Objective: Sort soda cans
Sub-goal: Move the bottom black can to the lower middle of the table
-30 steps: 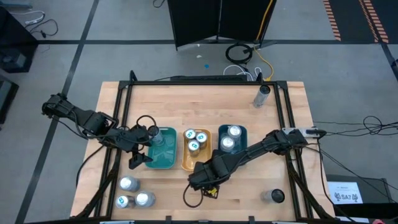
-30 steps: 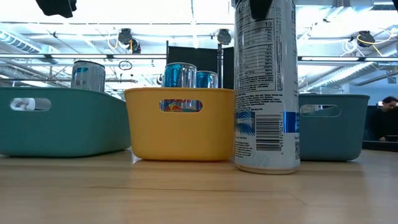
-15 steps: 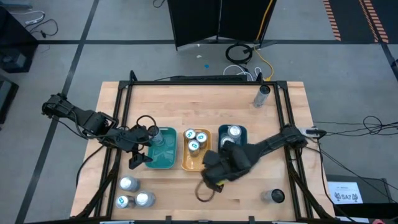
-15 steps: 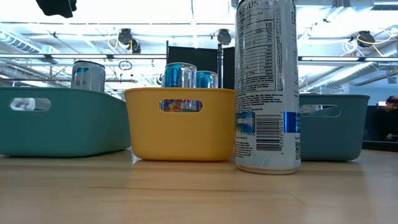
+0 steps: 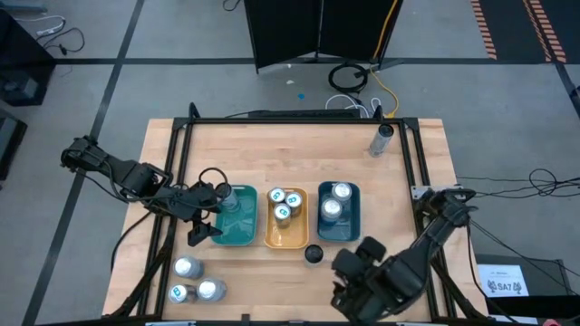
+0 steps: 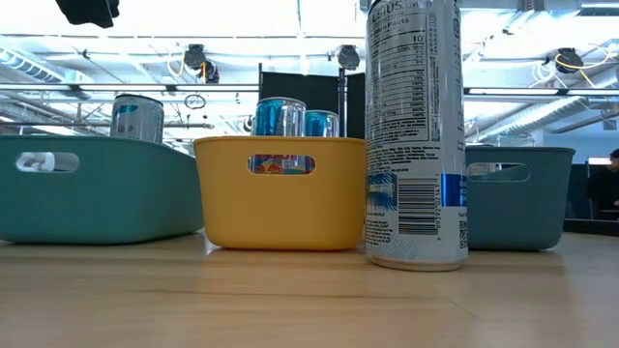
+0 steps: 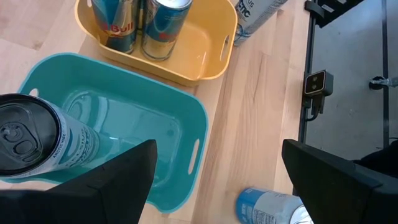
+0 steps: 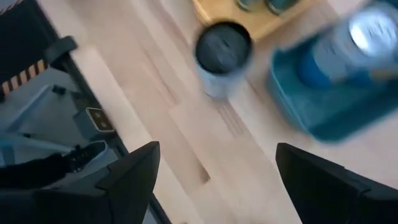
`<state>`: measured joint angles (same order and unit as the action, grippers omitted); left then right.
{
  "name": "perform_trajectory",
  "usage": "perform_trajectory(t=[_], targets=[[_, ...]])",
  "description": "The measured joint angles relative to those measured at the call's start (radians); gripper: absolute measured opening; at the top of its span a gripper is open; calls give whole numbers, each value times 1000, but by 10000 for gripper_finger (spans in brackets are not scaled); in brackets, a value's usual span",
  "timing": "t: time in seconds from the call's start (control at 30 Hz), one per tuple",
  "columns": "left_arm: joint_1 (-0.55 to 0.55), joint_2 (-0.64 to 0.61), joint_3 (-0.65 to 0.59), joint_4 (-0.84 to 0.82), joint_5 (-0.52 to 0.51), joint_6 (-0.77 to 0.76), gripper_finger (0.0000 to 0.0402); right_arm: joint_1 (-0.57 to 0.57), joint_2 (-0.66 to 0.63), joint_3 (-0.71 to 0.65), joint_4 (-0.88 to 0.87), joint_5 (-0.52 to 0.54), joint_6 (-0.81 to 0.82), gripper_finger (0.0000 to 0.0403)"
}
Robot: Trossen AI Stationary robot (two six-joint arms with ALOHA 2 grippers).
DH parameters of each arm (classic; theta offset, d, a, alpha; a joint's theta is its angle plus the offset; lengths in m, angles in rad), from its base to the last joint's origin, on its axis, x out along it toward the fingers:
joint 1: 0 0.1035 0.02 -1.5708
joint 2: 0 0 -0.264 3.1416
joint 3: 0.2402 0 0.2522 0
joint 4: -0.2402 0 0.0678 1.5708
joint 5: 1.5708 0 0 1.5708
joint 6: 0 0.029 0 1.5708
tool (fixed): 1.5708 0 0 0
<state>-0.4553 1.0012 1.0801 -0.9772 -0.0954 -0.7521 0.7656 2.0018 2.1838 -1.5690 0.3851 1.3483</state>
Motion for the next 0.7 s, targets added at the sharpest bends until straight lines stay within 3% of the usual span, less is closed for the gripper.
perform_trajectory(t=[0.23, 0.43, 0.53, 0.7], targets=[[0, 0, 0, -1, 0, 0, 354, 93, -208, -326, -2, -61, 345, 313], [0, 0, 0, -5, 0, 0, 354, 128, -400, -595, 20, -203, 688, 313], [0, 0, 0, -5, 0, 2, 354, 142, -452, -675, 76, -206, 737, 313], [0, 0, 0, -5, -14, 9, 355, 158, -458, -721, 108, -266, 666, 313]])
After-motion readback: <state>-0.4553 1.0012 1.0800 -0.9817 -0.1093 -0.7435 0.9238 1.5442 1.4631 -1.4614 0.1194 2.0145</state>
